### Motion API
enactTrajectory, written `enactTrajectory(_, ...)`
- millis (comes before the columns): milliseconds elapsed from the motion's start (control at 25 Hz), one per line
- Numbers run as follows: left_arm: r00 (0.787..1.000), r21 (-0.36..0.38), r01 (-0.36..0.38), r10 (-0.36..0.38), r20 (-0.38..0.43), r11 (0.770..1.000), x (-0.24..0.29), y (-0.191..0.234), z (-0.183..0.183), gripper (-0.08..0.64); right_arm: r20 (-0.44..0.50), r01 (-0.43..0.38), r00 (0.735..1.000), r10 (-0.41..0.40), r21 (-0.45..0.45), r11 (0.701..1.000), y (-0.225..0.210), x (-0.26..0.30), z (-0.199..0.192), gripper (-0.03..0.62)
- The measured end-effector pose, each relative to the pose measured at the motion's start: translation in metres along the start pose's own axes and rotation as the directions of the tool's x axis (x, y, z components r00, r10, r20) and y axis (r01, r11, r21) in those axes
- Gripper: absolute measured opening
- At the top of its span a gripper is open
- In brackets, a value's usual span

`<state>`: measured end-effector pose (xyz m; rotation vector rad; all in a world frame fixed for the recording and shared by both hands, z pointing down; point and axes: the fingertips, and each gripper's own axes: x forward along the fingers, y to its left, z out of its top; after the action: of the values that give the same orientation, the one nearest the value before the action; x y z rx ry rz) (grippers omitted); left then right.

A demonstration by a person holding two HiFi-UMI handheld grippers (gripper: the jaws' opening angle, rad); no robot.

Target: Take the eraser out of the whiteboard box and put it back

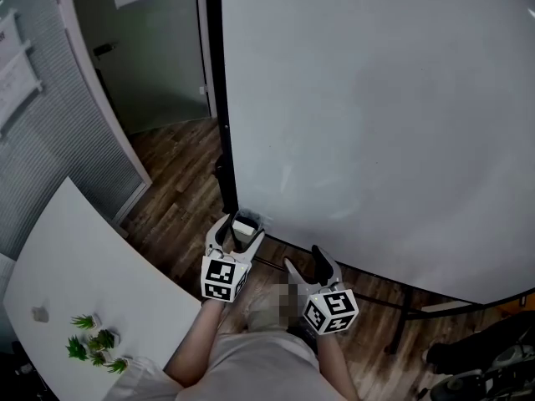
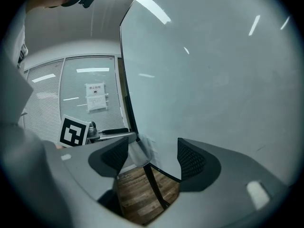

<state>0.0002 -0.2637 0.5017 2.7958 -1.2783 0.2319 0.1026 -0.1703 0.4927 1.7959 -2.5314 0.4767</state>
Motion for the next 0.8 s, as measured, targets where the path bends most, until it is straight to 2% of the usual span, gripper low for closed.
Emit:
enactTrajectory(200,1.000,0.007,0.016,-0.016,-0.004,1.000,0.007,0.000,-0.002,0.337,-0.021,-0.016,1.000,0.016,-0.007,1.000,0.002,0.013,-0.002,0.322)
enactTrajectory(440,1.000,-0.015,0.000,0.000,0.007,1.000,0.013,0.006,-0.004,0.327,-0.056,-0.037,0.998,0.035,-0.039,0.999,0.006,0.018,-0.007,0.321)
enactTrajectory(800,0.999,-0.002,-0.032,0.032,0.026,0.999,0.018,0.005,-0.005,0.304,-0.078,-0.035,0.996,0.032,-0.038,0.999,-0.007,0.016,-0.013,0.318)
